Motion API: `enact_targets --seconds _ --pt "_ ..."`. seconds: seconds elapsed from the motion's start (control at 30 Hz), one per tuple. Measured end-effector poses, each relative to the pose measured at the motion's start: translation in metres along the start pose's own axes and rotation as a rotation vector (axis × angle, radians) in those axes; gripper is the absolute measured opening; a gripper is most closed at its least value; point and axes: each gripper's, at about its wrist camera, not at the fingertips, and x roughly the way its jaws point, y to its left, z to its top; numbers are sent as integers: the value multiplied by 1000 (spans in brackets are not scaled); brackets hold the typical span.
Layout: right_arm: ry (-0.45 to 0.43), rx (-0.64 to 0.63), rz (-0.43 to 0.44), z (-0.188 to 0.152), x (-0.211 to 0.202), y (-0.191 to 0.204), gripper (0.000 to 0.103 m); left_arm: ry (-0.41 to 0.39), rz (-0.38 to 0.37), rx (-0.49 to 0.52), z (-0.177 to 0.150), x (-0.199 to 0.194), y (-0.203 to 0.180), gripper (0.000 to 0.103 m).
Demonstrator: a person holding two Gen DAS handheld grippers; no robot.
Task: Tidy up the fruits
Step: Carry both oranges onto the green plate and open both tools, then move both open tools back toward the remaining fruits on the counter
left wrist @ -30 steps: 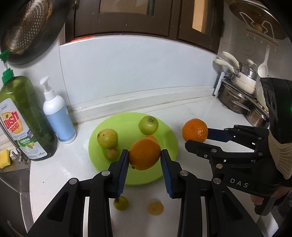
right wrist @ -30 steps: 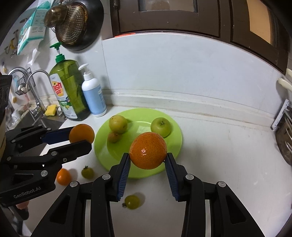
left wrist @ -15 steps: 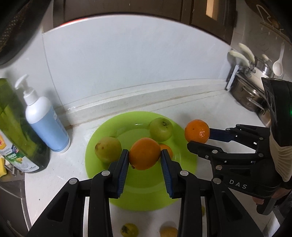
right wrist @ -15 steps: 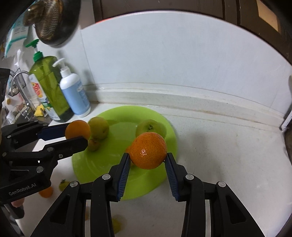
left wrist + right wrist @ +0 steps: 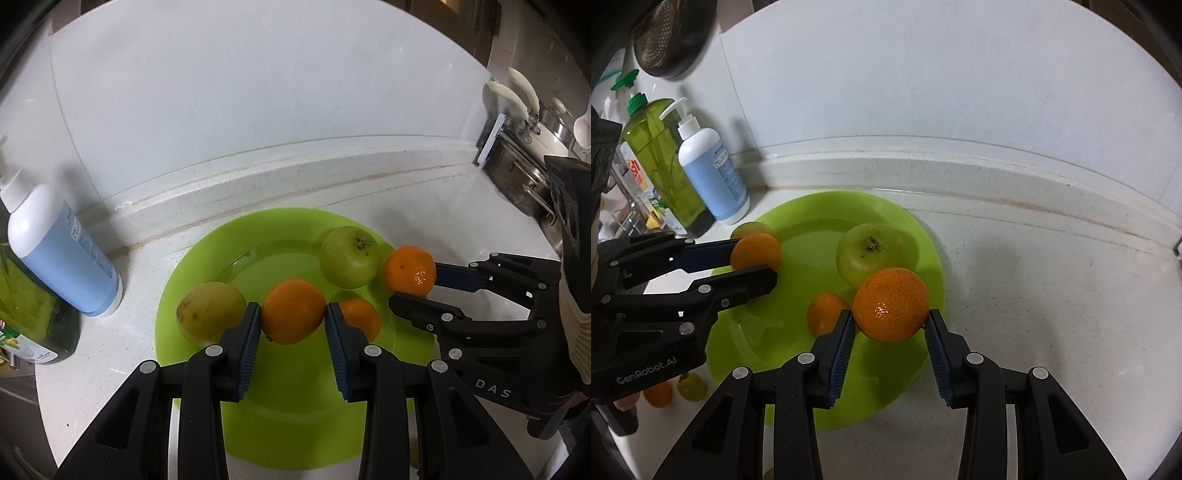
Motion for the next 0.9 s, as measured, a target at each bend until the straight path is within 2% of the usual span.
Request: enact_targets --seconds 0.43,0.53,0.6,0.67,0.9 --pt "20 2 5 -1 6 -1 41 2 13 6 1 3 -3 36" --pt "24 2 10 -2 7 0 41 -10 9 -5 -1 -3 -1 41" --pt "19 5 15 -2 5 0 43 -22 18 -2 -3 -9 -2 42" --pt "5 1 11 -2 2 2 51 -31 24 -5 -5 -15 -2 43" --pt "-31 -17 6 -6 -16 9 54 -68 48 -41 -16 -40 3 48"
